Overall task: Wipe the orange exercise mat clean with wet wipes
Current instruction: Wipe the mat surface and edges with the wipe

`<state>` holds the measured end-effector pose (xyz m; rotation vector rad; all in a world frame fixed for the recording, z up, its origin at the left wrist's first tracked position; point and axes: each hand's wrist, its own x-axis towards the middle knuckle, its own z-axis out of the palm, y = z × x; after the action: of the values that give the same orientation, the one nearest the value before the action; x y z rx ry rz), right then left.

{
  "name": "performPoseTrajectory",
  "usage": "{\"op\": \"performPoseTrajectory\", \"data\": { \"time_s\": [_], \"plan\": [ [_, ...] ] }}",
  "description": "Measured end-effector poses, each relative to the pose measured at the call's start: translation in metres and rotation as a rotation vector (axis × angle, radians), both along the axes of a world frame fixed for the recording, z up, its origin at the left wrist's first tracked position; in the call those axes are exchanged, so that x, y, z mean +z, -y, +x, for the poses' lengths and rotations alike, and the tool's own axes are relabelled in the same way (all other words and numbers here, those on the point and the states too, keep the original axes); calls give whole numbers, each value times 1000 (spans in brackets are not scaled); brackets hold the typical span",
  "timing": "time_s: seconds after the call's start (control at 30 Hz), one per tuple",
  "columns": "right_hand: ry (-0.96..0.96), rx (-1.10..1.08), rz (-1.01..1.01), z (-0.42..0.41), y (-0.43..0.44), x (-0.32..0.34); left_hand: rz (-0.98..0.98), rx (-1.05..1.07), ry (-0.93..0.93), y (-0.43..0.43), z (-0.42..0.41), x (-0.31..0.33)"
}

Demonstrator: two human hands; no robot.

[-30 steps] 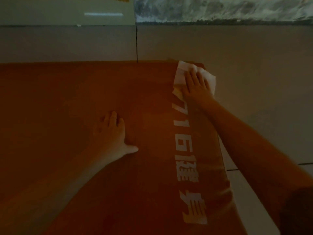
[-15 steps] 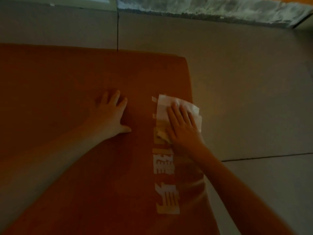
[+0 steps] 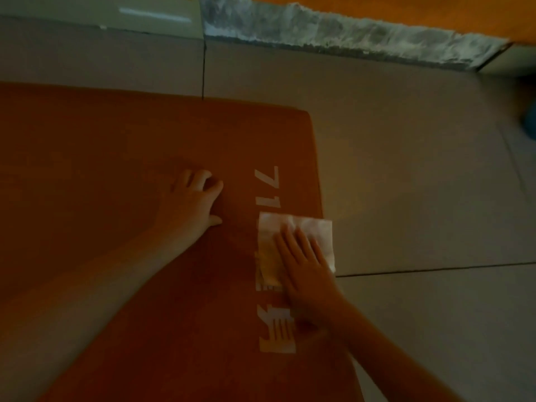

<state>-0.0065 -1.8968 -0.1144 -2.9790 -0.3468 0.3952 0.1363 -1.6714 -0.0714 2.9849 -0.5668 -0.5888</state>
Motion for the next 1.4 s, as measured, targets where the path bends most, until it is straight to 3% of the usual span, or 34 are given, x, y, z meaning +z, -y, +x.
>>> {"op": "performPoseTrajectory", "data": {
  "time_s": [0.17, 0.33, 0.67, 0.77, 0.93, 1.13, 1.23, 1.3, 1.4],
  "plan": [
    [-17, 93, 2, -19, 12, 5, 19, -24, -20, -3, -6, 4],
    [-95, -42, 14, 37, 5, 3, 30, 4, -102, -1, -11, 6],
    [-53, -318, 54, 153, 20, 9, 86, -22, -113, 9, -7, 7],
    [63, -409, 32, 153, 13, 16, 87, -43, -134, 10, -1, 6],
    [237, -467, 231, 108, 1, 14, 73, -82, -226, 7, 20, 3],
    [231, -511, 100, 171, 24, 25, 120, -110, -219, 9, 23, 3],
    [285, -725, 174, 205, 42, 33, 158, -149, -210, 13, 24, 8],
    [219, -804, 237, 211, 44, 28, 206, -185, -214, 15, 26, 16],
    [132, -689, 172, 203, 41, 19, 306, -263, -292, 18, 40, 31]
  ]
}}
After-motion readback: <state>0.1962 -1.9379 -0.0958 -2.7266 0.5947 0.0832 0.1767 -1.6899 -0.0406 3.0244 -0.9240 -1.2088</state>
